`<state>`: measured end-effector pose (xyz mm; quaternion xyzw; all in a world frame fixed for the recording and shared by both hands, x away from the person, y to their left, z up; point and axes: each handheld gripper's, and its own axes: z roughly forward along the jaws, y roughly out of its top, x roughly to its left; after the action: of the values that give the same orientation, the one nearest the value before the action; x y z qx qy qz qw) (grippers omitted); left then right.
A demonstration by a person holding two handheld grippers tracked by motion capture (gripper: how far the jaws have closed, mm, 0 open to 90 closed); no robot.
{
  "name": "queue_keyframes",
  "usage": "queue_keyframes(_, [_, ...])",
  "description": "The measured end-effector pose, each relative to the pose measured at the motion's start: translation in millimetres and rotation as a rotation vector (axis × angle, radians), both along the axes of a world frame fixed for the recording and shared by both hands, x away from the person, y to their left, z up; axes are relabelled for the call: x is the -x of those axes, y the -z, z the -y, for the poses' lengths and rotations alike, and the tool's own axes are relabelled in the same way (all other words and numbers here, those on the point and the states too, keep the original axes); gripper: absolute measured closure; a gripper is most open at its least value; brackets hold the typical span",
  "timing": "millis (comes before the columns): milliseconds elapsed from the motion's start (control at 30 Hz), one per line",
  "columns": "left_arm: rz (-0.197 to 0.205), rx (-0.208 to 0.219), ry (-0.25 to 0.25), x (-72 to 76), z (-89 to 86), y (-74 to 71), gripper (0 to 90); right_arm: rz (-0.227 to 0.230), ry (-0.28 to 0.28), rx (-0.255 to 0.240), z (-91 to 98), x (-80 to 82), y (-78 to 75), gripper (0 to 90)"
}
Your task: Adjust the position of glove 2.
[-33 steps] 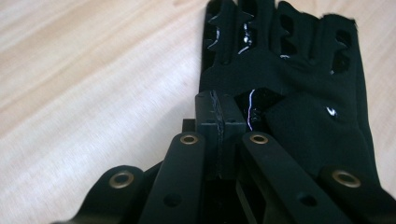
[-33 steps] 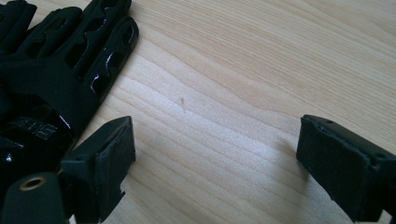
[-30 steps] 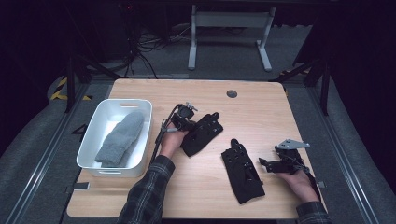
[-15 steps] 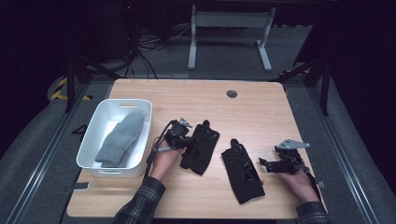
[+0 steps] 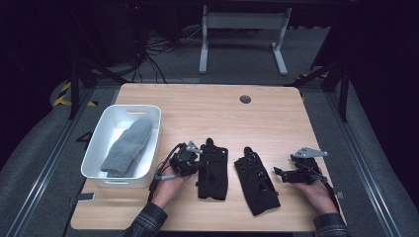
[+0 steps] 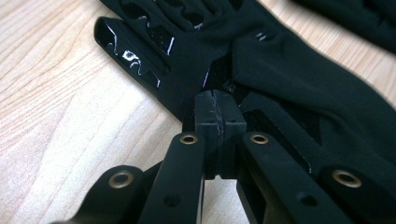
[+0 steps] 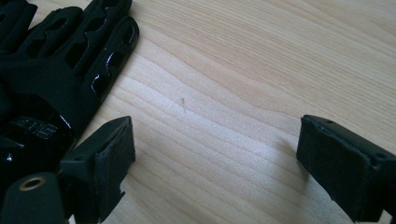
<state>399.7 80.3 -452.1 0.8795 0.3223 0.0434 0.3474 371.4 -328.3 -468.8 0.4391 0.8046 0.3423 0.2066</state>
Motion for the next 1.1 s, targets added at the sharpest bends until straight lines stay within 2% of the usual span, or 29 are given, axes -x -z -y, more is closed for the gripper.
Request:
queue_keyframes(67, [0.009, 0.014, -0.031, -1.3, -3.1, -2.5, 77.9, 0.0, 0.0, 0.0, 0.0, 0.0, 0.0, 11.9])
queue_keyframes(167, [-0.012, 0.058, -0.069, -3.5, -5.9, -0.3, 68.6, 0.0, 0.0, 0.001, 0.0, 0.0, 0.0, 11.9])
queue_keyframes(233, [-0.011, 0.05, -0.081, -4.0, -5.6, 1.1, 63.6, 0.0, 0.0, 0.0, 0.0, 0.0, 0.0, 11.9])
queue_keyframes(333, [-0.018, 0.036, -0.077, -4.8, -2.3, 5.9, 61.0, 0.0, 0.0, 0.0, 0.0, 0.0, 0.0, 11.9])
queue_keyframes(367, [-0.016, 0.016, -0.073, -4.4, -0.5, 7.4, 61.4, 0.0, 0.0, 0.0, 0.0, 0.0, 0.0, 11.9])
queue_keyframes(400, [-0.01, 0.022, -0.069, -3.8, 0.3, 8.1, 63.5, 0.0, -0.001, 0.0, 0.0, 0.0, 0.0, 11.9])
queue_keyframes(500, [-0.003, 0.004, -0.067, -2.7, 2.9, 7.4, 72.3, -0.001, -0.001, 0.0, -0.1, 0.0, 0.0, 11.9])
queue_keyframes(667, [-0.032, 0.027, -0.077, -4.4, 1.9, 7.5, 84.9, 0.0, -0.002, 0.0, 0.0, 0.0, 0.0, 11.9])
queue_keyframes(767, [-0.044, 0.035, -0.085, -5.0, 1.0, 6.1, 87.0, 0.0, 0.0, 0.0, -0.2, 0.1, 0.0, 11.6])
queue_keyframes(833, [-0.07, 0.064, -0.088, -5.3, -1.4, 4.7, 87.3, -0.002, 0.008, 0.003, -0.5, 0.0, 0.0, 10.4])
queue_keyframes(967, [-0.082, 0.114, -0.084, -4.2, -5.8, -1.5, 87.4, -0.009, 0.014, 0.005, -1.0, -0.2, -0.3, 9.6])
queue_keyframes(1100, [-0.087, 0.164, -0.07, -0.3, -9.5, -9.1, 87.4, -0.034, -0.014, 0.011, -2.7, 0.7, -4.7, 18.8])
